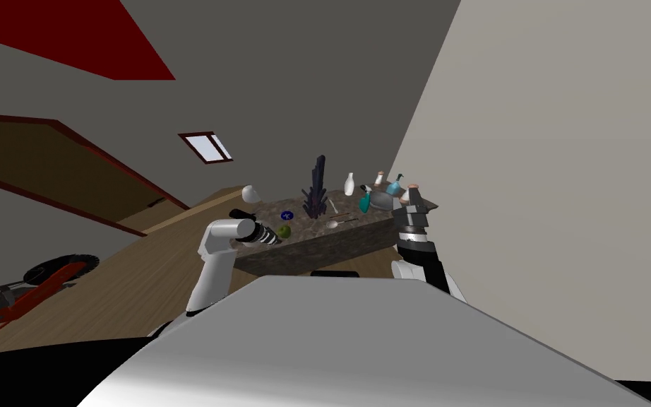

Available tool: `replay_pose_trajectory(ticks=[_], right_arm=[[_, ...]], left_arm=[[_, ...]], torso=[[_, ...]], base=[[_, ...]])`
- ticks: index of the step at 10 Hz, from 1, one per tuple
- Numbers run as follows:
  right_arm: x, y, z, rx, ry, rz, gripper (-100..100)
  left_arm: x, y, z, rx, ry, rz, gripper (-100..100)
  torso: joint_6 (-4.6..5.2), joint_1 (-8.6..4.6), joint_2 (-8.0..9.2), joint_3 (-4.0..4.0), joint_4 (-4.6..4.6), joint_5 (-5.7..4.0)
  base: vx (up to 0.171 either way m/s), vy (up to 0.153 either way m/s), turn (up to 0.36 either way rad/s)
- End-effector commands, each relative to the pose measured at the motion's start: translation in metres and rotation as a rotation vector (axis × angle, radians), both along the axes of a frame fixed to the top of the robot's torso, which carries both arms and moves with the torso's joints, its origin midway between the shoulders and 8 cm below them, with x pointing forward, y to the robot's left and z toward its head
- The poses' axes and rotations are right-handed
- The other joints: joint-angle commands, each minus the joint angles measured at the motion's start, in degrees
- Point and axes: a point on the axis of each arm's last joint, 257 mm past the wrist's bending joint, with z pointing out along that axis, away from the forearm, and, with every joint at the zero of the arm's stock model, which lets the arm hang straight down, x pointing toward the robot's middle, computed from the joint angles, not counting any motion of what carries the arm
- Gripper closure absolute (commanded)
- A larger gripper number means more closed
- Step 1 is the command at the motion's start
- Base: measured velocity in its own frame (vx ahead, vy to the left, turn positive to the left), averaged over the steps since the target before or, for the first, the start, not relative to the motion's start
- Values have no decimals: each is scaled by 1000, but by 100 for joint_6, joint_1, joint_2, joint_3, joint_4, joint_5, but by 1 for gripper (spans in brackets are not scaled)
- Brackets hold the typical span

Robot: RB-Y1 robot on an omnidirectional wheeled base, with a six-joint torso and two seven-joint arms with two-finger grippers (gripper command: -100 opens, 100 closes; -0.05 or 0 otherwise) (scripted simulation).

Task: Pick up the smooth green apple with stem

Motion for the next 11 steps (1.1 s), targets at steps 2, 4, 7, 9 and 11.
replay_pose_trajectory(ticks=[2,4,7,9,11], right_arm=[[0,0,0,0,0,0,0],[0,0,0,0,0,0,0],[0,0,0,0,0,0,0],[0,0,0,0,0,0,0],[0,0,0,0,0,0,0]], left_arm=[[-2,-2,0,-6,15,-3,-100],[2,0,-9,-8,17,-2,-100],[7,4,-22,-7,17,-2,-100],[6,3,-19,-8,17,-2,100],[5,3,-19,-8,18,-2,100]], torso=[[1,-8,1,0,0,-2],[-1,7,26,15,5,1],[-2,7,32,18,7,2],[-2,9,33,19,7,2],[-1,10,30,18,8,2]], base=[[48,-30,-41],[1,-4,-2],[-1,-3,0],[0,0,0],[0,0,0]])
